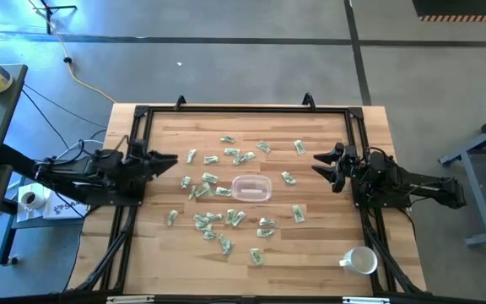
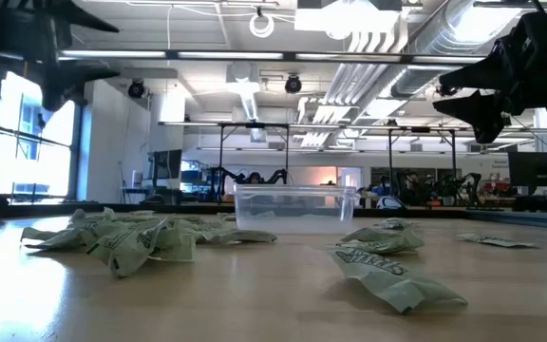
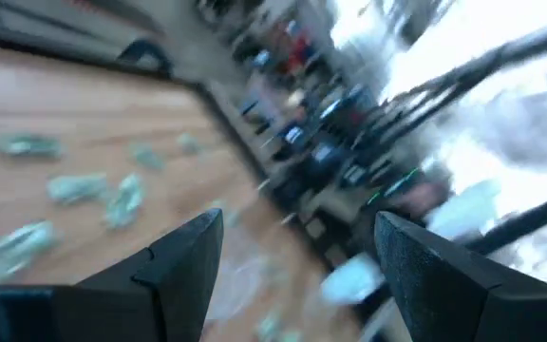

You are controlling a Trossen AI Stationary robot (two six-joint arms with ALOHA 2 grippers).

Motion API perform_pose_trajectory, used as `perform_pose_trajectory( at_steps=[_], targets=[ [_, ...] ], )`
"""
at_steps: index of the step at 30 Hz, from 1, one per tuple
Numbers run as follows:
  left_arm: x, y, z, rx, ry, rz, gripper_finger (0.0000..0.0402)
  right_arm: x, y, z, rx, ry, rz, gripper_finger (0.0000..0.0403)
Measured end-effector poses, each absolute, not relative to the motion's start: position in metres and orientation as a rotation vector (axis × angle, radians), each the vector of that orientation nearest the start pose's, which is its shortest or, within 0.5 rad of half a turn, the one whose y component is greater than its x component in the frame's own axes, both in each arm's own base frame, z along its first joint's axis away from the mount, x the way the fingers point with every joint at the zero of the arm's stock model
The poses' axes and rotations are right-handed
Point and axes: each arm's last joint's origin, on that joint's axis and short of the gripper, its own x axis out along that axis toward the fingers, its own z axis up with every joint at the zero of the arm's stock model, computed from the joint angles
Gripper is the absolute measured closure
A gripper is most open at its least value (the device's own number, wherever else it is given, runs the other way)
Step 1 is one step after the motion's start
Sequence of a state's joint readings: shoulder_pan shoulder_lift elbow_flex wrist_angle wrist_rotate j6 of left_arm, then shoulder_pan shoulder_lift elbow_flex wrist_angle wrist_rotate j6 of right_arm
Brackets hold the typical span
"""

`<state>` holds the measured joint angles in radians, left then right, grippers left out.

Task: Pick and place Stevia / Truvia into bins
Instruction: Put the stevia packet into the transparent container

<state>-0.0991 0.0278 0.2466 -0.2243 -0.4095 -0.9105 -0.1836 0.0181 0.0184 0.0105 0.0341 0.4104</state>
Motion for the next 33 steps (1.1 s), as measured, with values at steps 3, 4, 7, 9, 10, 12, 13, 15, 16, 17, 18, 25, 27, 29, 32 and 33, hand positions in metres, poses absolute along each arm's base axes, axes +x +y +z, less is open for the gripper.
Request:
perform_pose_trajectory(
  at_steps=[3,4,7,9,10,12,13,15,16,17,18,25,27,29,32,33],
  targets=[
    [0.078,0.007,0.226,-0.912,-0.218,0.382,0.0092,0.095,-0.020,0.170,0.265,-0.054,-0.269,0.0166],
    [0.078,0.007,0.226,-0.927,-0.230,0.389,0.0092,0.095,-0.021,0.170,0.206,-0.053,-0.304,0.0166],
    [0.078,0.007,0.228,-0.991,-0.263,0.370,0.0092,0.095,-0.023,0.171,0.100,-0.043,-0.364,0.0166],
    [0.078,0.007,0.228,-1.034,-0.270,0.364,0.0092,0.094,-0.023,0.171,0.087,-0.042,-0.380,0.0166],
    [0.078,0.007,0.229,-1.056,-0.281,0.358,0.0092,0.094,-0.023,0.171,0.081,-0.041,-0.385,0.0166],
    [0.078,0.007,0.231,-1.079,-0.305,0.345,0.0092,0.094,-0.025,0.172,0.015,-0.037,-0.458,0.0166],
    [0.078,0.007,0.232,-1.090,-0.311,0.340,0.0092,0.093,-0.026,0.173,0.015,-0.046,-0.492,0.0166],
    [0.078,0.007,0.233,-1.105,-0.321,0.333,0.0092,0.093,-0.027,0.175,0.102,-0.102,-0.501,0.0166],
    [0.078,0.007,0.234,-1.114,-0.329,0.322,0.0092,0.093,-0.027,0.178,0.155,-0.147,-0.496,0.0166],
    [0.078,0.007,0.235,-1.121,-0.334,0.307,0.0092,0.093,-0.027,0.181,0.212,-0.195,-0.484,0.0166],
    [0.078,0.006,0.236,-1.125,-0.341,0.298,0.0092,0.092,-0.026,0.185,0.288,-0.251,-0.467,0.0166],
    [0.078,0.006,0.235,-1.133,-0.321,0.271,0.0092,0.084,-0.025,0.210,0.826,-0.650,-0.288,0.0166],
    [0.079,0.005,0.235,-1.131,-0.309,0.251,0.0092,0.081,-0.025,0.216,0.892,-0.736,-0.250,0.0166],
    [0.079,0.005,0.235,-1.128,-0.302,0.249,0.0092,0.079,-0.027,0.217,0.875,-0.780,-0.328,0.0166],
    [0.079,0.005,0.233,-1.122,-0.285,0.259,0.0092,0.077,-0.031,0.215,0.846,-0.814,-0.517,0.0166],
    [0.079,0.005,0.233,-1.119,-0.282,0.261,0.0092,0.077,-0.031,0.214,0.823,-0.806,-0.542,0.0166]
  ],
)
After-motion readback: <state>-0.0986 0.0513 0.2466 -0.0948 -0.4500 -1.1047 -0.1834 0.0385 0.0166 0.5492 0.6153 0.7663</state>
